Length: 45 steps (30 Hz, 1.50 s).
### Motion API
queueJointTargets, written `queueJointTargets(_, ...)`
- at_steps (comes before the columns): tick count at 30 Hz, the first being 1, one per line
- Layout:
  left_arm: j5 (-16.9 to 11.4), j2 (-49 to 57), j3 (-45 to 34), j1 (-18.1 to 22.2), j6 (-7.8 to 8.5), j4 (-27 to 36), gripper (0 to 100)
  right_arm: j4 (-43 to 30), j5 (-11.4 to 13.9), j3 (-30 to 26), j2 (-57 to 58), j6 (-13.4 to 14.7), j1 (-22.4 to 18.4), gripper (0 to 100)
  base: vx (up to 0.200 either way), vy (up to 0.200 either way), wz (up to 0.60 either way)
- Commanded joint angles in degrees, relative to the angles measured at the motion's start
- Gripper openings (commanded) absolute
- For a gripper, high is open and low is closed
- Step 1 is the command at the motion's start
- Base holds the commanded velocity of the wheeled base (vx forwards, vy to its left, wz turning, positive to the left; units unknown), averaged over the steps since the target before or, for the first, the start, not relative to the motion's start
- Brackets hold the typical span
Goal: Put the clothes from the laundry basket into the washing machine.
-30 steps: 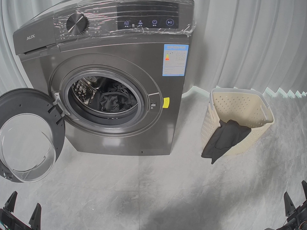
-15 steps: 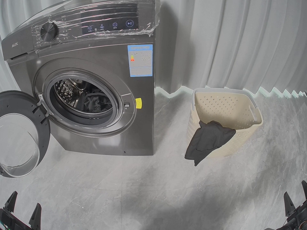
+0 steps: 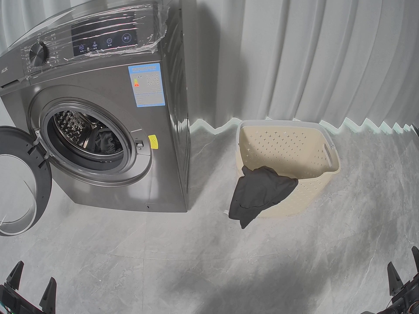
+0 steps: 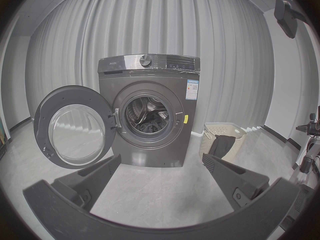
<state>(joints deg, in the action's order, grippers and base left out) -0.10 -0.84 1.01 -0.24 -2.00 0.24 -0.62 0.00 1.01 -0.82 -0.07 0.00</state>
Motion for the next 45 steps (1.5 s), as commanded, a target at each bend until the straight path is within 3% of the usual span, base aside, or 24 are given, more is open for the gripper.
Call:
queueJointTargets(1,0.0,0.8,-0.9,0.0,0.07,0.0,100,0.0,0.0,-0.8,0.7,0.0,0.0,100,0.0,0.0,0.0)
queueJointTargets(19,-0.2,0.8,-0.9,0.0,0.07,0.0,100,0.5,-0.3,-0.8,0.8,-0.1,-0.3,100,0.022,0.0,0.0)
queueJointTargets(22,-0.2,0.8,-0.9,0.0,-0.2,0.0,100,4.3,0.3,1.6,0.8,-0.1,0.0,100,0.2,0.0,0.0)
queueJointTargets(24,-0.1,0.8,-0.9,0.0,-0.02,0.0,100,5.1,0.8,8.2,0.5,2.1,0.2,100,0.2,0.0,0.0)
queueJointTargets(26,-0.2,0.8,-0.9,0.0,0.07,0.0,100,1.9,2.0,10.6,-0.9,2.5,0.4,100,0.2,0.0,0.0)
queueJointTargets(28,-0.1,0.8,-0.9,0.0,0.07,0.0,100,-4.0,7.2,12.8,-8.4,2.7,1.0,100,0.0,0.0,0.0)
queueJointTargets(30,-0.1,0.8,-0.9,0.0,0.07,0.0,100,-4.7,11.4,14.0,-17.1,3.0,1.2,100,0.0,0.0,0.0)
queueJointTargets(34,-0.1,0.8,-0.9,0.0,0.15,0.0,100,1.3,15.3,16.3,-32.8,2.8,1.3,100,0.0,0.0,0.0)
queueJointTargets(36,-0.1,0.8,-0.9,0.0,0.07,0.0,100,9.7,16.5,17.4,-45.9,2.5,2.3,100,0.0,0.0,0.0)
queueJointTargets(39,-0.1,0.8,-0.9,0.0,0.24,-0.1,100,19.9,15.6,17.6,-56.9,3.2,7.5,100,0.0,0.0,0.0)
queueJointTargets(40,-0.2,0.8,-0.9,0.1,0.51,-0.1,100,23.4,14.1,17.7,-61.3,3.5,10.4,100,0.0,0.0,0.0)
queueJointTargets(43,-0.3,0.8,-0.9,0.0,0.59,0.0,100,26.8,8.7,19.1,-67.9,5.2,15.6,100,0.0,0.0,0.0)
queueJointTargets(45,-0.3,0.8,-0.9,0.1,0.24,0.0,100,27.0,2.3,22.4,-74.0,9.1,22.6,100,0.0,0.0,0.0)
